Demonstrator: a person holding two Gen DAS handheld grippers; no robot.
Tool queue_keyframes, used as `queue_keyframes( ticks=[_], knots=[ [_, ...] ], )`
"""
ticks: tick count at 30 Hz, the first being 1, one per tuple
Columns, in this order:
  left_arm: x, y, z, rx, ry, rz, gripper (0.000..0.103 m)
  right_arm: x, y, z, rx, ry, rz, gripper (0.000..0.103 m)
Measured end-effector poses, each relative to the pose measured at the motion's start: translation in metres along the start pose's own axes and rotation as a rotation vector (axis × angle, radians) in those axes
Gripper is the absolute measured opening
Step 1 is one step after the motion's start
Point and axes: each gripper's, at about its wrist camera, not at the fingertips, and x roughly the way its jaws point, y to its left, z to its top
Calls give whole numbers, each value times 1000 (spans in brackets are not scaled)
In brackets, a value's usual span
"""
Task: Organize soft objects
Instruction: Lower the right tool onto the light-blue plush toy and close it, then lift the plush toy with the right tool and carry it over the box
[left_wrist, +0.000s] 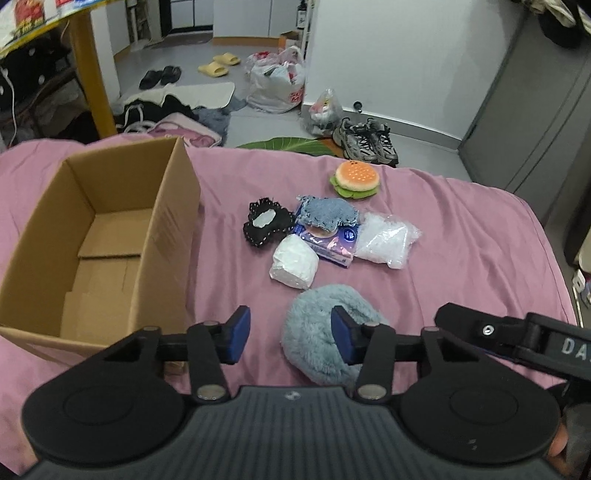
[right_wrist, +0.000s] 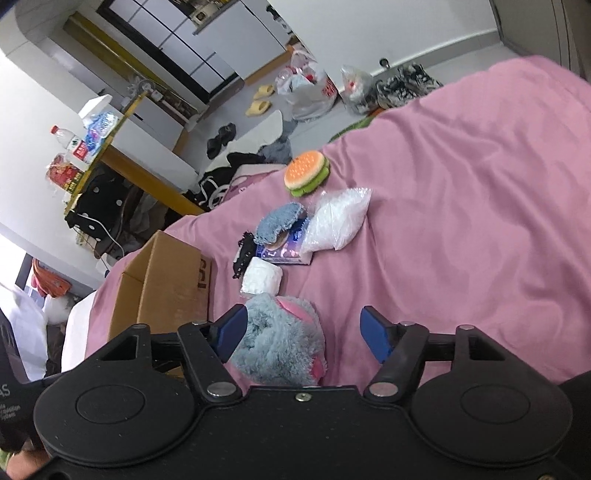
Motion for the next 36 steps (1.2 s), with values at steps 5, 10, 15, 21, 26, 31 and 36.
queue_keyframes(
  ticks=[5,10,15,21,26,31,36],
  knots=[
    [14,2,0,-37,35,-12,42,18,1,1,3,35,7,64],
    [25,4,-1,-64,53,-24,32,38,0,0,20,76,-23,46],
    [33,6,0,-74,67,-23,25,44,-5,0,61,97,9,44],
    [39,7,2,-83,66,-39,22,53,-7,1,74,125,20,42],
    [43,8,2,-97,83,-51,22,56,-9,2,102,137,55,42],
    [45,8,-1,-114,109,-56,22,61,-5,-1,84,169,35,41],
    [52,12,-4,-143,127,-77,22,66,-5,-3,80,188,32,29]
  ],
)
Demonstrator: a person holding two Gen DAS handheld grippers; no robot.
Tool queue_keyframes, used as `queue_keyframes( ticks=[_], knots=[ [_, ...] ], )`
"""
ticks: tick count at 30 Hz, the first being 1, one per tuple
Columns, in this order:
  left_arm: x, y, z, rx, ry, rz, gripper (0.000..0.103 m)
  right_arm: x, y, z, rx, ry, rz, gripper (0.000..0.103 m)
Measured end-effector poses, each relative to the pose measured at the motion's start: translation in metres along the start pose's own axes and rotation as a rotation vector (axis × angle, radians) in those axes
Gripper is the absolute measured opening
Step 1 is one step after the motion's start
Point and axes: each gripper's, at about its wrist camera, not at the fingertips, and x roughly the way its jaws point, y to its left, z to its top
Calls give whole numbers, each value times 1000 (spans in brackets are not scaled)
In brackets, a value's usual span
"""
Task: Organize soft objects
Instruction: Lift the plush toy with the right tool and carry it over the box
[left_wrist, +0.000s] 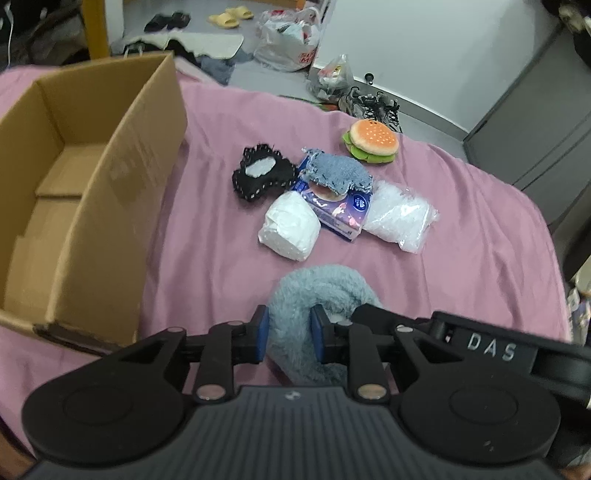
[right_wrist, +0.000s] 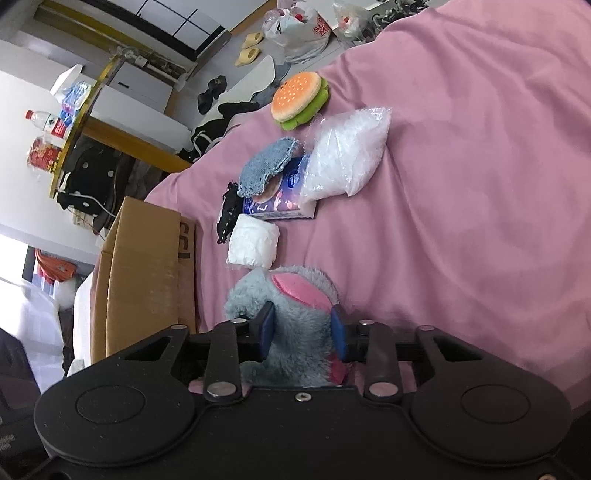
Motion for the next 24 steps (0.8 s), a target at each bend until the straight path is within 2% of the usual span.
queue_keyframes(
  ticks=[3,7,19,24],
  knots=[
    [5,4,1,-35,51,-28,22,0,0,-1,-5,11,4,27],
    [0,6,2,-66,58,-36,19,-6,4,-2,-26,2,22,22],
    [-54,6,0,-61,-47,-98,16,-47,24,-15,-75,-120,78,20],
    [-81,9,-3,-53,-100,-106,16,-59,46,-17,-119,-153,88,20]
  ],
)
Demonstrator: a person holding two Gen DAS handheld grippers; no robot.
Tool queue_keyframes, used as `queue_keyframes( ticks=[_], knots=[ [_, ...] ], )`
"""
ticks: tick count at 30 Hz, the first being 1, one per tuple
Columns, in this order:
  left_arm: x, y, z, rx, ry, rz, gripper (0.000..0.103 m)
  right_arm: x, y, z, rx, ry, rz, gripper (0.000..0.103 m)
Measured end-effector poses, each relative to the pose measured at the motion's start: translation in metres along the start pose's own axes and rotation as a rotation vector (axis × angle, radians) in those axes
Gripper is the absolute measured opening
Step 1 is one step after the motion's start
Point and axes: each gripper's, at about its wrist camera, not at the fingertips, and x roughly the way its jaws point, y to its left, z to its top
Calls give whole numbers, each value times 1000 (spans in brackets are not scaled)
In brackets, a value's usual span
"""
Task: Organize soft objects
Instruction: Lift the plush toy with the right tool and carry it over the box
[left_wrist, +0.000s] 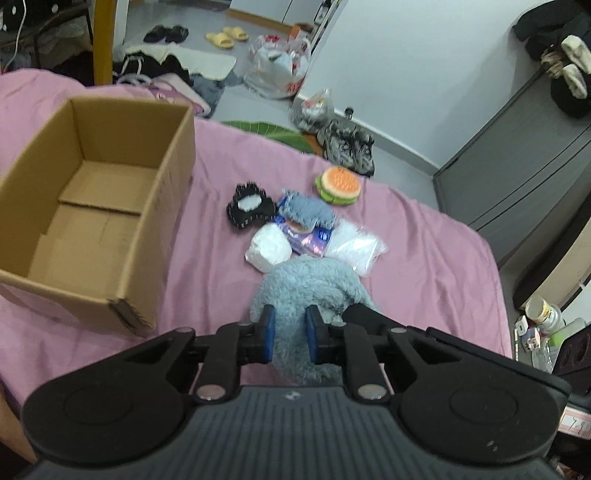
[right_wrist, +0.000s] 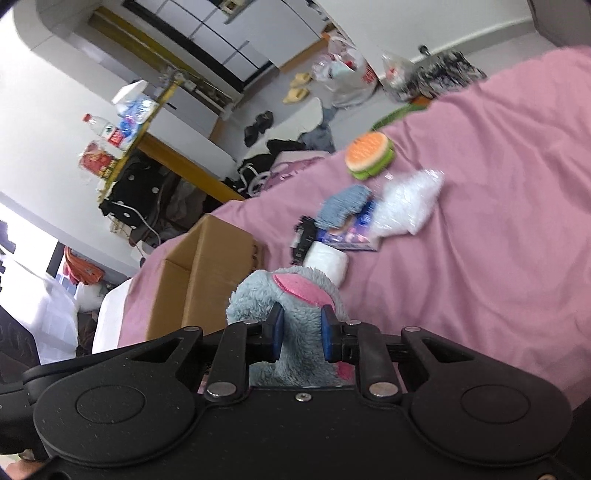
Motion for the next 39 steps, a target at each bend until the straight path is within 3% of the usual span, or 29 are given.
queue_keyframes(
  ticks=[14,20,39],
  knots=[
    [-71,33,-3,-30,-143,14,16,-8,69,-16,-123,-44,51,20],
    [-94,49,-4,-47,-186,13,16,-9,88,-24,-112,-46,76,20],
    [-136,101,7,-101,-253,-34,16,-1,154,-42,-204,-92,71,20]
  ],
)
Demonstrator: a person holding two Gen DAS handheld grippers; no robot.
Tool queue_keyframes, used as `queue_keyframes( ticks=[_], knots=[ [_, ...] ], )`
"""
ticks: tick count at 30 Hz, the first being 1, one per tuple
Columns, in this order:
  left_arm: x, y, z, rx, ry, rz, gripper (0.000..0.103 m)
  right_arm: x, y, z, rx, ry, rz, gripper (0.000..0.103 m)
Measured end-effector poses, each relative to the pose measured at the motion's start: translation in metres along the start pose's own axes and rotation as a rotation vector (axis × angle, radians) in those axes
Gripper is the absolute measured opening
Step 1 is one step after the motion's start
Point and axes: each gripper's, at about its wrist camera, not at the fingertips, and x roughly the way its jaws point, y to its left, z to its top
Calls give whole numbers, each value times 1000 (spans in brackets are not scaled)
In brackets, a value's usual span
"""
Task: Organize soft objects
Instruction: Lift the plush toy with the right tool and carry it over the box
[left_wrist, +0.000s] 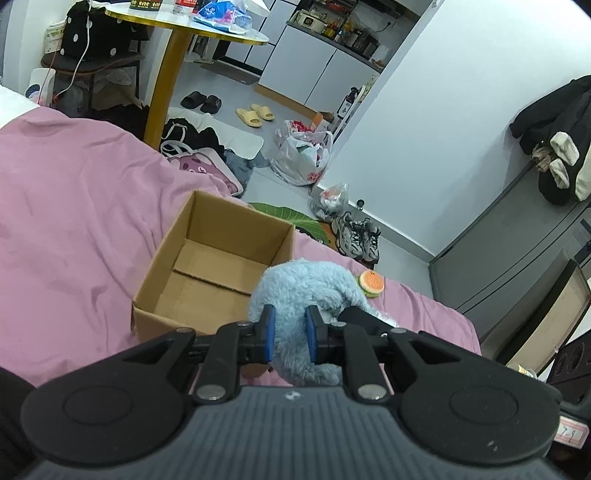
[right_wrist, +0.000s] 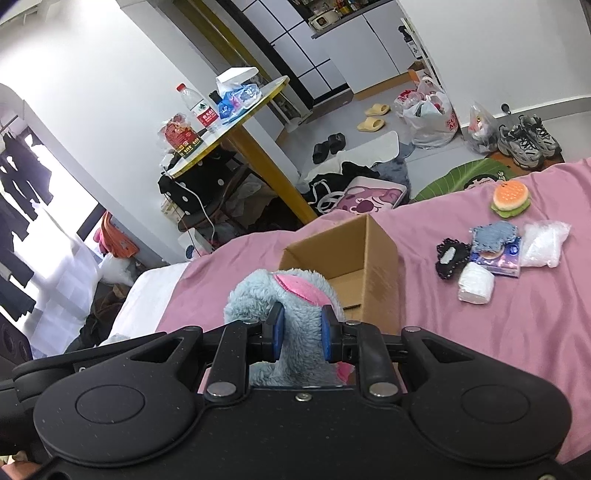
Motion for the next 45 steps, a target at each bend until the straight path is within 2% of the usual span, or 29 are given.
queue_keyframes(
  ticks=[14,26,37,45],
  knots=[
    [1,32,28,-22,-8,-19,16,22,28,4,-31,-8,-10,20],
    [18,48,43,-37,-1,-13,16,51,32,12,-17,8,-12,20],
    [64,65,62,-47,40,17,16,101,23,23,9,46,-48,20],
    [116,80,73,-48,131,48,16,142,7,29,26,124,-111,21]
  ],
)
